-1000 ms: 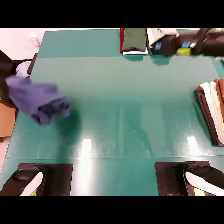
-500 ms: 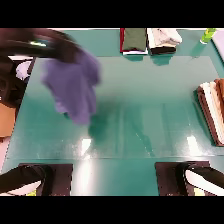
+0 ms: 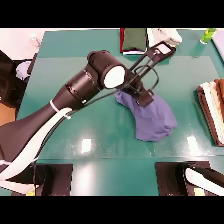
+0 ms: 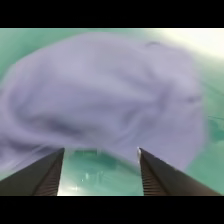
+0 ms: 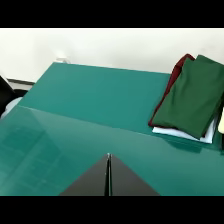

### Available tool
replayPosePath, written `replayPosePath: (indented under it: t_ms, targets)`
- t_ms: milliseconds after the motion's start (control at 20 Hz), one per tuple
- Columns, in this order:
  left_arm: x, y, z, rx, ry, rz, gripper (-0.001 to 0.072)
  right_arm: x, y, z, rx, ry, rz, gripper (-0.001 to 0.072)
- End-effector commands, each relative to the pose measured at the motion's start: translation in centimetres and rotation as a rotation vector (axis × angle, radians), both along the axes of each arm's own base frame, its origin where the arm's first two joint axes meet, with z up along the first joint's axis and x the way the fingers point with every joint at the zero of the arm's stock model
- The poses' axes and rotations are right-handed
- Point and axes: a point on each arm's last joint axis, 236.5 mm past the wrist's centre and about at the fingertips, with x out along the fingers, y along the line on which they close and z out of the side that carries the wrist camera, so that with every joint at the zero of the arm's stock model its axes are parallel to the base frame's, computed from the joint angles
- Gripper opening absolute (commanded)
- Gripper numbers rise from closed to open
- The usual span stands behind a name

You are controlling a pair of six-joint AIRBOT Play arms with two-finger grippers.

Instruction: Fold the shirts.

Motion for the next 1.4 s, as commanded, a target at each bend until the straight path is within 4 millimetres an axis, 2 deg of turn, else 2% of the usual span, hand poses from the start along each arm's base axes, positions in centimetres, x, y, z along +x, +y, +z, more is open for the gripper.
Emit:
replayPosePath:
  t_ms: [0,150,300,400,450,550,650,850,1000,1100,1150,1200,1250,1350]
  targets:
    - [5.8,4.9,-2.0,0.028,0.065,0.181,0.0549,-0.3,-0.5,-0.9,-0.011,0.038,0.000,0.0021]
    - [10.6,9.5,-4.8,0.051,0.126,0.320,0.0549,-0.2,-0.3,-1.5,-0.011,0.056,0.006,0.0021]
    - [12.6,11.3,-9.6,0.103,0.211,0.395,0.0550,0.4,-0.4,-3.9,-0.003,0.115,0.009,0.0021]
    - [12.8,11.0,-13.4,0.141,0.272,0.401,0.0550,0.6,-0.2,-6.0,0.005,0.164,0.013,0.0021]
    - [12.6,10.1,-15.1,0.127,0.312,0.396,0.0550,0.7,0.1,-6.9,0.010,0.183,0.017,0.0021]
    - [12.7,8.9,-17.8,0.107,0.362,0.395,0.0550,0.9,0.5,-8.6,0.024,0.208,0.015,0.0021]
    - [12.9,8.6,-19.8,0.109,0.386,0.411,0.0550,0.9,0.9,-10.2,0.041,0.221,0.008,0.0021]
    - [13.4,7.7,-21.0,0.076,0.401,0.428,0.0549,1.3,0.9,-12.6,0.076,0.226,-0.031,0.0021]
    - [12.8,5.4,-20.6,-0.019,0.457,0.422,0.0548,1.0,0.8,-14.6,0.080,0.266,-0.036,0.0021]
    - [12.9,4.7,-20.4,-0.031,0.436,0.409,0.0545,0.9,0.9,-15.2,0.077,0.287,-0.029,0.0021]
    - [12.8,4.8,-20.5,-0.023,0.434,0.408,0.0417,0.9,0.9,-15.2,0.075,0.289,-0.028,0.0021]
    - [12.7,4.9,-20.5,-0.018,0.437,0.407,0.0201,0.8,1.0,-15.3,0.074,0.294,-0.025,0.0021]
    - [12.7,5.1,-20.7,-0.006,0.429,0.400,0.0030,0.7,1.0,-15.5,0.070,0.303,-0.021,0.0021]
    - [12.4,6.3,-21.2,0.065,0.417,0.386,0.0024,0.0,1.4,-16.2,0.058,0.336,0.000,0.0021]
